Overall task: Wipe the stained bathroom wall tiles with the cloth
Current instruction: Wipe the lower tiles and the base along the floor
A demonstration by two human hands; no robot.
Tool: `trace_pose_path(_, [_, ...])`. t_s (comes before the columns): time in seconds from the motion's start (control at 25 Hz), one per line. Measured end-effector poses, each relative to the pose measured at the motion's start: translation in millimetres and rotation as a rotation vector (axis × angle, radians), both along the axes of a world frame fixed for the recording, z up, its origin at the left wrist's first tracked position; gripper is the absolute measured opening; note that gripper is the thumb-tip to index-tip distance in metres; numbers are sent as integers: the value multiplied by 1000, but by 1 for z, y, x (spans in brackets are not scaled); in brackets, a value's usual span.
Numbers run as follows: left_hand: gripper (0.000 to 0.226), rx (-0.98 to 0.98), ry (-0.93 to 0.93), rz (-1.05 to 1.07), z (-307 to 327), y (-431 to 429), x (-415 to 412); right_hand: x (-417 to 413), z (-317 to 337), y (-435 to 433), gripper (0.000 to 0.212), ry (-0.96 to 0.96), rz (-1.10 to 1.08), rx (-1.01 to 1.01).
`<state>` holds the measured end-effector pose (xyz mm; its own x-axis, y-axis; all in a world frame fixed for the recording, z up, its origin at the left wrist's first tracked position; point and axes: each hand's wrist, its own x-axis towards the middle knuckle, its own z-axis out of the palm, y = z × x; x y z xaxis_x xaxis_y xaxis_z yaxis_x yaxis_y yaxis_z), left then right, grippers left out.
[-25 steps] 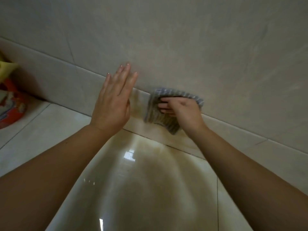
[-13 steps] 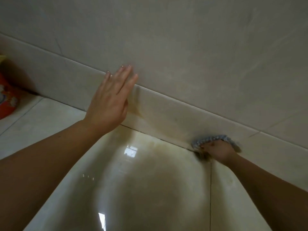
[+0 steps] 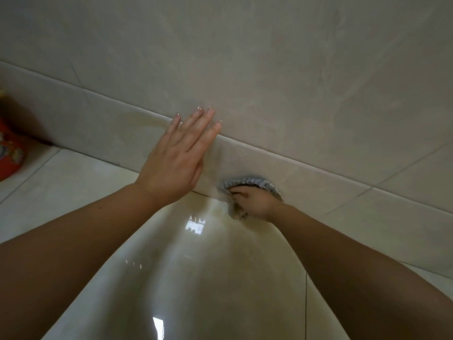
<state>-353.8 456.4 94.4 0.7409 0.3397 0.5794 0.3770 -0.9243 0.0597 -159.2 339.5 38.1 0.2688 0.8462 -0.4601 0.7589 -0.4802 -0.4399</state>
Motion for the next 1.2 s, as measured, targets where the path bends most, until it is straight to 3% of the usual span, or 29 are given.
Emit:
trace_pose_path(0.08, [65, 9, 9, -11, -2, -4, 3, 29, -7, -30, 35, -105, 67, -96])
trace_pose_path(0.24, [65, 9, 8, 9, 2, -3, 6, 90, -20, -91, 37, -328, -28, -352])
trace_pose_path(0.4, [65, -11, 0, 30, 5, -1, 1, 96, -32, -86, 39, -396, -18, -594])
trace_pose_path(0.8, [65, -48, 36, 109, -4, 2, -21, 39, -44, -11, 41, -412, 155, -431])
trace_pose_path(0.88, [66, -47, 38, 105, -4, -1, -14, 21, -41, 8, 39, -267, 199, -288])
trace_pose_path(1.04, [66, -23, 31, 56, 3, -3, -3, -26, -31, 47, 36, 108, 45, 23])
trace_pose_path(1.12, [64, -3, 26, 49, 6, -3, -6, -15, -35, 33, 42, 191, 26, -17])
trace_pose_path(1.2, [63, 13, 23, 59, 7, 0, -11, 14, -33, 2, 45, 94, 57, -141])
